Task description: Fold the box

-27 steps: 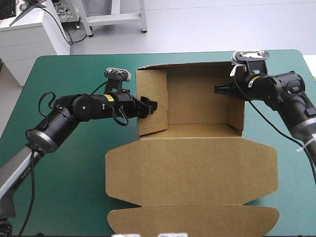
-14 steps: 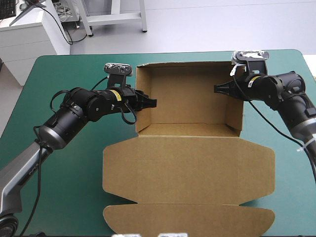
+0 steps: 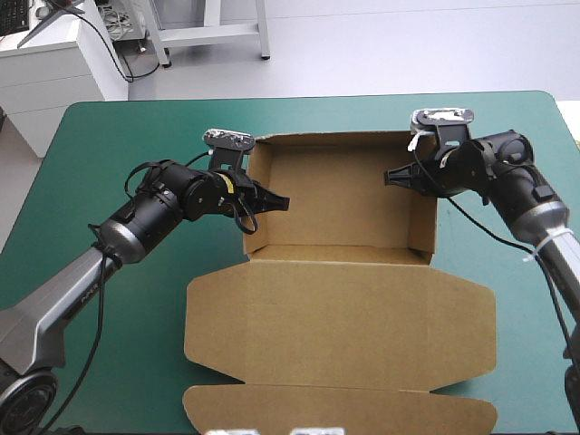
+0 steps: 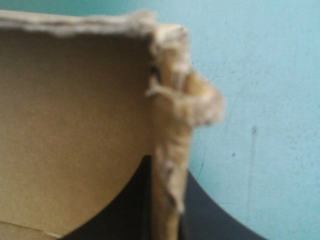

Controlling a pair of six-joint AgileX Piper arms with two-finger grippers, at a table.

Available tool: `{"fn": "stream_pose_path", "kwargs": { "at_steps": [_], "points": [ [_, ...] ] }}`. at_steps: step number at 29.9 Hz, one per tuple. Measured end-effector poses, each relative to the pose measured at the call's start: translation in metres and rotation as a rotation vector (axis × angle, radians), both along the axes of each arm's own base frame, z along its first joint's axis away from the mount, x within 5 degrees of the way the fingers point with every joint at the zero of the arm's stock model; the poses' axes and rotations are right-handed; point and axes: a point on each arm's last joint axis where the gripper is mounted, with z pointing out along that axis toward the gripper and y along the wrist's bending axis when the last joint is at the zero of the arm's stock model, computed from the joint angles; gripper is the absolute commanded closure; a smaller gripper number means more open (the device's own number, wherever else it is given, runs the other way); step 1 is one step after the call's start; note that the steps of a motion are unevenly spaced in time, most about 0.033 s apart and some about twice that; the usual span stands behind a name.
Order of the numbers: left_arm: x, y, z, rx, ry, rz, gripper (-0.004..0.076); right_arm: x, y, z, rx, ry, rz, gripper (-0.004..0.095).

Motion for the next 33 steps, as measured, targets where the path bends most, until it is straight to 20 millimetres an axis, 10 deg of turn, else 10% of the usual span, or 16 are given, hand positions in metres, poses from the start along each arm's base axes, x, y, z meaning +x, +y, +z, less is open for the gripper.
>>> {"fn": "stream_pose_path", "kwargs": {
  "at_steps": [10,25,33],
  "points": [
    [0.019,0.006,-0.053,0.12,0.243,0.038,0.0731,0.025,0.016,-0.06,-0.011,0.241,0.016,0.092],
    [0.035,0.006,-0.071,0.101,0.312,0.004,0.0728,0.036,0.019,-0.086,-0.036,0.342,0.014,0.0921],
    [0.035,0.006,-0.077,0.128,0.336,-0.041,0.0343,0.035,0.019,-0.089,-0.04,0.369,0.023,0.0606]
  ]
}}
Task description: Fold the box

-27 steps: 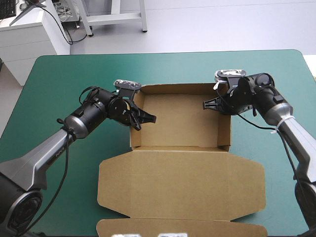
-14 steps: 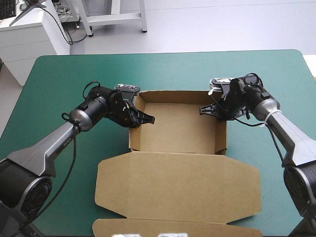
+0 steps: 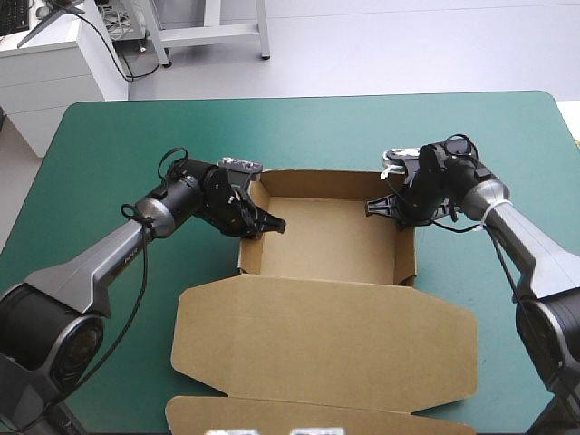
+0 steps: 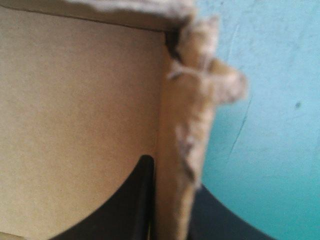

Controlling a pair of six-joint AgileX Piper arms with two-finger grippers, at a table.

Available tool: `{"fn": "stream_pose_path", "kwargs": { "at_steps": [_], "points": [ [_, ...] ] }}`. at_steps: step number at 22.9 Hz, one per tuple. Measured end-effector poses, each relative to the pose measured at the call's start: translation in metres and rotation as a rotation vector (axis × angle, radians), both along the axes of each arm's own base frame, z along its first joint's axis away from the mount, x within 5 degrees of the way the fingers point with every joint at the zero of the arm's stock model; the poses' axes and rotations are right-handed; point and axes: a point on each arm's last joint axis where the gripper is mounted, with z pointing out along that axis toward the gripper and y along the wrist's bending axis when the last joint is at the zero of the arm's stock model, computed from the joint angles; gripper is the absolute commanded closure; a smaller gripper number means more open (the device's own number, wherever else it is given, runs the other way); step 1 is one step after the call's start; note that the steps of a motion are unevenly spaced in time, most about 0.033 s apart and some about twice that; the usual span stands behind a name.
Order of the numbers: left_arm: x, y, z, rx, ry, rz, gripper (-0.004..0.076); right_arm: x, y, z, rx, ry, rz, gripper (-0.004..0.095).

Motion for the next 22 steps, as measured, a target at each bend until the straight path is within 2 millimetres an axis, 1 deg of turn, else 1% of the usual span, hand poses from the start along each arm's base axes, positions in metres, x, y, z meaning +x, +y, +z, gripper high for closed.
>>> {"fn": "stream_pose_path", "kwargs": {
  "at_steps": [1,2,3,5,7,9,11,13,14,15,16,17,18,19,20,21,22],
  "points": [
    [-0.003,0.0,-0.005,0.017,0.036,-0.013,0.0263,-0.001,0.001,-0.002,0.001,0.013,0.004,0.0436],
    [-0.006,0.0,-0.012,0.041,0.084,-0.031,0.024,-0.001,0.003,-0.006,0.007,0.037,0.015,0.0355],
    [-0.006,0.0,-0.012,0.044,0.082,-0.033,0.023,-0.001,0.004,-0.007,0.012,0.045,0.017,0.0282],
    [-0.007,0.001,-0.013,0.053,0.094,-0.036,0.023,-0.002,0.004,-0.007,0.017,0.048,0.021,0.0185],
    [-0.008,0.001,-0.014,0.059,0.101,-0.037,0.023,-0.002,0.004,-0.007,0.018,0.049,0.024,0.0146],
    [-0.008,0.002,-0.012,0.064,0.088,-0.039,0.023,-0.002,0.004,-0.006,0.019,0.044,0.026,0.0147],
    [-0.008,0.003,-0.006,0.062,0.057,-0.041,0.023,-0.003,0.004,-0.002,0.022,0.026,0.028,0.0147],
    [-0.012,0.007,0.012,0.048,-0.017,-0.041,0.023,-0.008,0.002,0.014,0.021,-0.025,0.035,0.0147],
    [-0.016,0.012,0.03,0.028,-0.078,-0.034,0.023,-0.013,-0.001,0.029,0.017,-0.072,0.047,0.0147],
    [-0.018,0.015,0.038,0.019,-0.102,-0.031,0.023,-0.015,-0.002,0.037,0.017,-0.094,0.05,0.0147],
    [-0.027,0.021,0.059,-0.002,-0.164,-0.028,0.023,-0.021,-0.004,0.056,0.024,-0.147,0.056,0.0147],
    [-0.033,0.024,0.07,-0.013,-0.195,-0.029,0.023,-0.024,-0.004,0.063,0.027,-0.17,0.061,0.0149],
    [-0.047,0.031,0.094,-0.044,-0.26,-0.029,0.0231,-0.033,-0.007,0.083,0.035,-0.223,0.069,0.0151],
    [-0.053,0.035,0.103,-0.055,-0.285,-0.029,0.0252,-0.036,-0.008,0.091,0.036,-0.245,0.072,0.0157],
    [-0.071,0.044,0.126,-0.079,-0.344,-0.032,0.0307,-0.046,-0.011,0.109,0.041,-0.288,0.081,0.016],
    [-0.088,0.052,0.143,-0.09,-0.391,-0.05,0.0333,-0.054,-0.013,0.122,0.043,-0.318,0.09,0.0161],
    [-0.097,0.057,0.15,-0.09,-0.413,-0.064,0.0387,-0.06,-0.014,0.128,0.045,-0.331,0.093,0.0162]
  ]
}}
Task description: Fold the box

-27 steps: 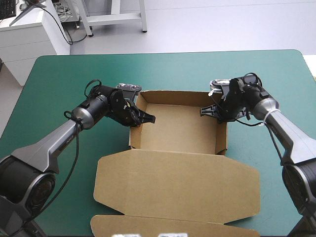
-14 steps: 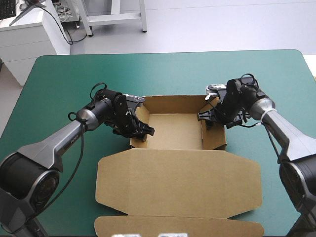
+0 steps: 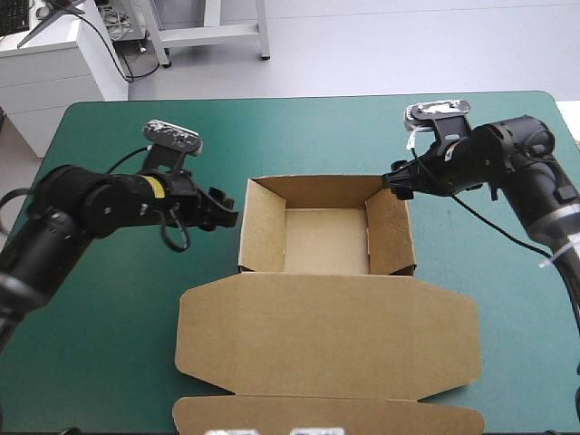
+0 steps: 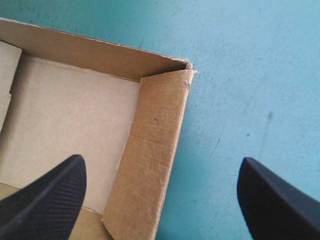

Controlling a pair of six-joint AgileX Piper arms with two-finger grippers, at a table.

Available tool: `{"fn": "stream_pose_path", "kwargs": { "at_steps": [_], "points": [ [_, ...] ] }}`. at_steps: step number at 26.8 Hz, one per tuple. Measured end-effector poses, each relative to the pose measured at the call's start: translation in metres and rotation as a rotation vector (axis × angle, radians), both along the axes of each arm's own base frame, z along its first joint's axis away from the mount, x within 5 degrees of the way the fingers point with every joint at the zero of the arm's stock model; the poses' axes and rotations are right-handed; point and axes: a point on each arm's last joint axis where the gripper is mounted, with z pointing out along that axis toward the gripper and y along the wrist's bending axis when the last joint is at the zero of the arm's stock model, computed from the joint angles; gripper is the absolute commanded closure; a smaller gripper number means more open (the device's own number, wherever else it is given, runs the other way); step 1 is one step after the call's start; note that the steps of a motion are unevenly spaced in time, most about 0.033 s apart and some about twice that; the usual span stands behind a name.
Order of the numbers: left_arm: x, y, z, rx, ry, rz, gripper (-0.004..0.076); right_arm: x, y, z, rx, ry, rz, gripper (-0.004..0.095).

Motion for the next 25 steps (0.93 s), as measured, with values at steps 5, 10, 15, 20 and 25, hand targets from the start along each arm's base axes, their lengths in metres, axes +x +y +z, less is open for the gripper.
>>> {"fn": "stream_pose_path", "kwargs": {
  "at_steps": [5,10,15,20,25],
  "points": [
    [-0.059,0.029,0.036,0.024,-0.09,-0.069,0.073,-0.018,-0.005,0.018,0.007,-0.036,0.005,0.0165],
    [-0.082,0.041,0.039,0.089,-0.062,-0.121,0.0732,-0.011,-0.003,0.008,-0.009,0.02,0.007,0.0166],
    [-0.083,0.042,0.022,0.128,-0.021,-0.146,0.0732,0.005,0.001,-0.012,-0.026,0.085,0.007,0.0166],
    [-0.081,0.041,-0.033,0.207,0.147,-0.169,0.0732,0.031,0.008,-0.045,-0.046,0.183,-0.003,0.0166],
    [-0.079,0.04,-0.084,0.219,0.249,-0.127,0.0732,0.051,0.014,-0.075,-0.06,0.249,-0.011,0.017]
  ]
}}
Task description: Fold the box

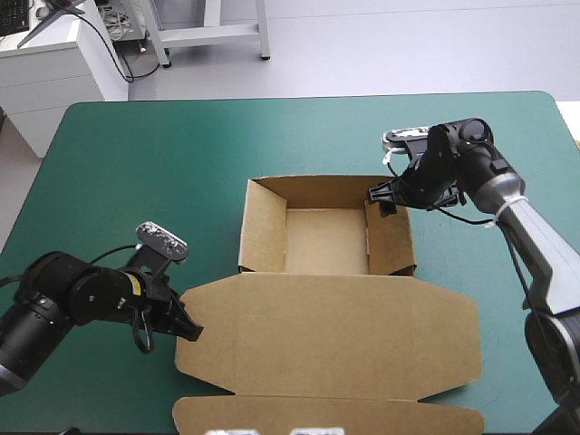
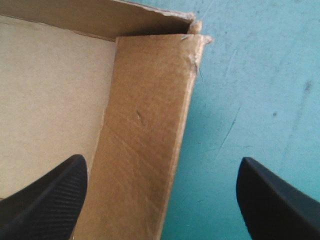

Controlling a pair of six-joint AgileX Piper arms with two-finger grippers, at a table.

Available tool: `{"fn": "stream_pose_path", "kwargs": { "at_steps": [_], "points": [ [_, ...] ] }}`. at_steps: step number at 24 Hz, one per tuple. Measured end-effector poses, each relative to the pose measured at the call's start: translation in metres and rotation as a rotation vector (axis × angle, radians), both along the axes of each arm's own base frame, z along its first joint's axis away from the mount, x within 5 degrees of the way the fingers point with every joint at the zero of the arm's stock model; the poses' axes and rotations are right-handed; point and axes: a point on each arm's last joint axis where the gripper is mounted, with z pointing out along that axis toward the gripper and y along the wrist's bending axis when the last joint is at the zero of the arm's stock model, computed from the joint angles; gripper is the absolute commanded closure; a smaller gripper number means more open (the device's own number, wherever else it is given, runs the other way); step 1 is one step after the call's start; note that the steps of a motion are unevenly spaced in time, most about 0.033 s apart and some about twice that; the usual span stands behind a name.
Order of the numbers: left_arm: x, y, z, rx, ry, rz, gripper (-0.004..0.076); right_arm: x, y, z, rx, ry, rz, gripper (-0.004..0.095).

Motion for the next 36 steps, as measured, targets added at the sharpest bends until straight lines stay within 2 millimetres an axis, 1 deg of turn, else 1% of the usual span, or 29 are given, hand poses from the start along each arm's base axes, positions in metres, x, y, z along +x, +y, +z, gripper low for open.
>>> {"fn": "stream_pose_path", "kwargs": {
  "at_steps": [1,2,3,4,5,6,7,8,9,10,11,12,18,20,21,22,25,27,30,32,36],
  "points": [
    [0.0,0.0,-0.009,-0.002,0.009,0.017,0.0732,0.003,0.001,-0.006,-0.004,0.016,0.0,0.0177],
    [0.0,0.0,-0.017,-0.004,0.02,0.031,0.0732,0.007,0.002,-0.012,-0.008,0.03,0.0,0.0207],
    [-0.002,0.001,-0.03,-0.001,0.041,0.045,0.0732,0.013,0.003,-0.023,-0.014,0.053,0.0,0.0231],
    [-0.003,0.001,-0.036,0.004,0.053,0.048,0.0732,0.015,0.004,-0.028,-0.017,0.062,-0.001,0.0309],
    [-0.005,0.003,-0.045,0.014,0.076,0.053,0.0732,0.02,0.005,-0.036,-0.019,0.07,-0.001,0.0366],
    [-0.006,0.003,-0.048,0.018,0.084,0.053,0.0732,0.022,0.006,-0.04,-0.019,0.072,-0.002,0.0488],
    [-0.007,0.003,-0.05,0.022,0.09,0.054,0.0732,0.026,0.007,-0.045,-0.016,0.07,-0.006,0.0561],
    [-0.006,0.003,-0.051,0.02,0.088,0.056,0.0732,0.027,0.008,-0.047,-0.012,0.069,-0.008,0.0688],
    [-0.005,0.003,-0.05,0.013,0.075,0.058,0.0732,0.029,0.009,-0.049,0.0,0.067,-0.01,0.0752],
    [-0.005,0.003,-0.05,0.009,0.069,0.058,0.0732,0.029,0.01,-0.049,0.006,0.066,-0.011,0.0856],
    [-0.004,0.002,-0.05,0.004,0.059,0.059,0.0732,0.03,0.01,-0.049,0.012,0.062,-0.012,0.0909],
    [-0.004,0.002,-0.049,0.002,0.055,0.059,0.0732,0.03,0.01,-0.049,0.013,0.059,-0.012,0.0924],
    [-0.003,0.002,-0.049,-0.003,0.045,0.06,0.0732,0.031,0.012,-0.046,0.03,0.045,-0.011,0.0927],
    [-0.003,0.002,-0.049,-0.003,0.046,0.06,0.0732,0.035,0.012,-0.035,0.022,0.012,0.008,0.0927],
    [-0.003,0.002,-0.049,-0.002,0.049,0.06,0.0732,0.038,0.01,-0.025,-0.002,-0.024,0.021,0.0927],
    [-0.003,0.002,-0.049,-0.002,0.048,0.06,0.0732,0.039,0.008,-0.02,-0.028,-0.045,0.027,0.0927],
    [-0.005,0.003,-0.047,-0.006,0.042,0.062,0.0732,0.044,-0.006,-0.001,-0.106,-0.109,0.02,0.0927],
    [-0.006,0.003,-0.046,-0.011,0.034,0.062,0.0732,0.048,-0.025,0.012,-0.142,-0.145,-0.02,0.0927],
    [-0.009,0.005,-0.043,-0.019,0.019,0.062,0.0732,0.054,-0.065,0.026,-0.171,-0.182,-0.103,0.0927],
    [-0.011,0.006,-0.04,-0.026,0.008,0.062,0.0732,0.055,-0.095,0.031,-0.184,-0.188,-0.168,0.0927],
    [-0.016,0.008,-0.035,-0.039,-0.02,0.061,0.0732,0.052,-0.149,0.031,-0.202,-0.17,-0.285,0.0927]
  ]
}}
